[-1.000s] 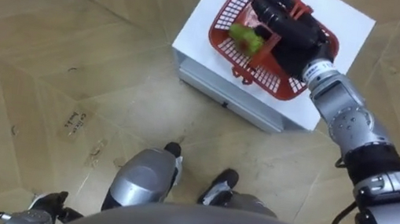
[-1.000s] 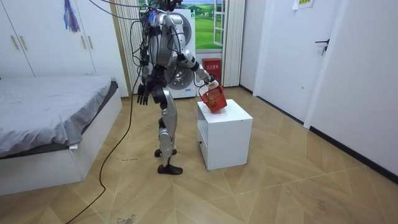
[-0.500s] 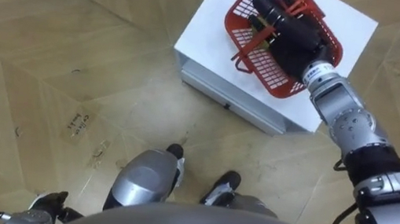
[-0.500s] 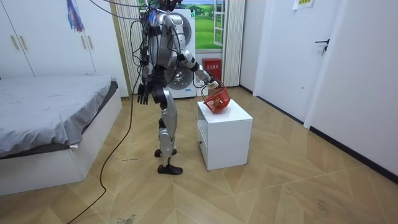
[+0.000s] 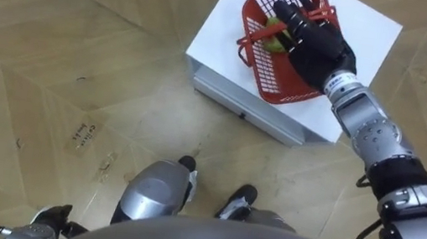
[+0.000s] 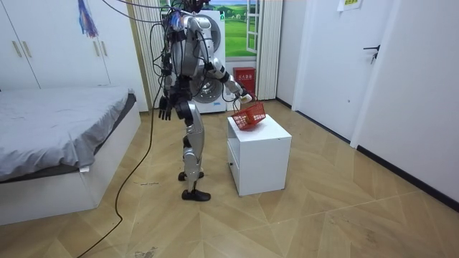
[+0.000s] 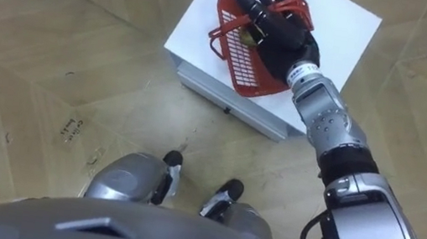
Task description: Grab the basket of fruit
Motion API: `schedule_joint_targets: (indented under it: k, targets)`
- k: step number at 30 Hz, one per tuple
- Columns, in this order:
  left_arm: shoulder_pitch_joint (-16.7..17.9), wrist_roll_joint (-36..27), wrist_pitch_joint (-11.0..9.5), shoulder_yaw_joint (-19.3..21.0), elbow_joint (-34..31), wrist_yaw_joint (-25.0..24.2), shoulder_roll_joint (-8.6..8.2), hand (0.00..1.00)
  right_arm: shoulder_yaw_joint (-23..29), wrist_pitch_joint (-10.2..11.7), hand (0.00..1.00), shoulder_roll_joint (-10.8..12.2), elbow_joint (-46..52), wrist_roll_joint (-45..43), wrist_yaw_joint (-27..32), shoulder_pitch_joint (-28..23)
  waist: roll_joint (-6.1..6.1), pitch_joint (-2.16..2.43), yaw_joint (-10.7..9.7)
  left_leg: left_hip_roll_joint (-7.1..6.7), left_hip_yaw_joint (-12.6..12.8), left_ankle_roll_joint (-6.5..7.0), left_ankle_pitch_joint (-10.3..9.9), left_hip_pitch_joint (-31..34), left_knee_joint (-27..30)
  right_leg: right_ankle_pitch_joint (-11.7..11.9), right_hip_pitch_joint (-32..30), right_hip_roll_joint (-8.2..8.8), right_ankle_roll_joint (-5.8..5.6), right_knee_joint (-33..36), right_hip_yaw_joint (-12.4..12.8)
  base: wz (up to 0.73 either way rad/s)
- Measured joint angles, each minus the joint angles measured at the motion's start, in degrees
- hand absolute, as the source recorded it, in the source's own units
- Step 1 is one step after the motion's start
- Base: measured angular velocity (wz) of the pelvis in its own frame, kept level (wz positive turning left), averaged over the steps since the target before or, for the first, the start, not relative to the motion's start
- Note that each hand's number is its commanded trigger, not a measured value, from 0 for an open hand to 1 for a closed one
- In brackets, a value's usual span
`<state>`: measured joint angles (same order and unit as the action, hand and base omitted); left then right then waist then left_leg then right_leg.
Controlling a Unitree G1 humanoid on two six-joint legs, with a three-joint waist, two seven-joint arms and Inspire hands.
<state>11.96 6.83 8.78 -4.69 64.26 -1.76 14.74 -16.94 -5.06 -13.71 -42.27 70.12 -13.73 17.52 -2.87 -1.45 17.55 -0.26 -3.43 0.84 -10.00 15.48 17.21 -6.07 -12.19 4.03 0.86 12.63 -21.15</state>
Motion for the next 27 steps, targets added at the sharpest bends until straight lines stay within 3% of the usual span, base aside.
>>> schedule_joint_targets:
  k: [5,10,16,27]
  targets:
    - [0.0,0.0,0.0,0.1,0.0,0.1,0.00,0.00,0.2,0.0,0.00,-0.1,0.0,0.4,-0.3,-0.7,-0.09,0.32,-0.8,-0.01,0.0,0.00,0.0,0.2,0.1,0.0,0.0,0.01,0.00,0.1,-0.1,0.01]
    - [0.0,-0.1,-0.1,0.1,0.0,0.3,-0.32,0.00,0.4,0.0,0.00,-0.2,0.7,3.0,-1.4,-2.2,-0.36,0.94,-1.8,0.01,0.3,0.01,0.0,-0.3,0.0,0.0,0.3,0.07,0.00,0.3,0.0,-0.01]
    - [0.1,-0.1,-0.2,0.0,0.2,2.0,-0.81,0.00,0.9,0.0,0.00,-0.2,0.7,6.6,-3.4,-7.1,-0.27,0.95,-2.6,0.01,0.6,0.01,0.0,-1.0,-0.6,0.0,0.9,0.05,-0.02,0.2,0.5,-0.03]
    - [0.3,-0.5,-0.5,0.1,-0.1,2.9,-0.84,0.00,2.1,0.3,0.00,-0.1,1.1,6.7,-4.1,-8.9,0.89,0.86,-4.9,0.02,0.9,0.02,0.0,0.0,-0.1,-0.1,-0.1,0.04,-0.04,-0.1,0.4,0.00]
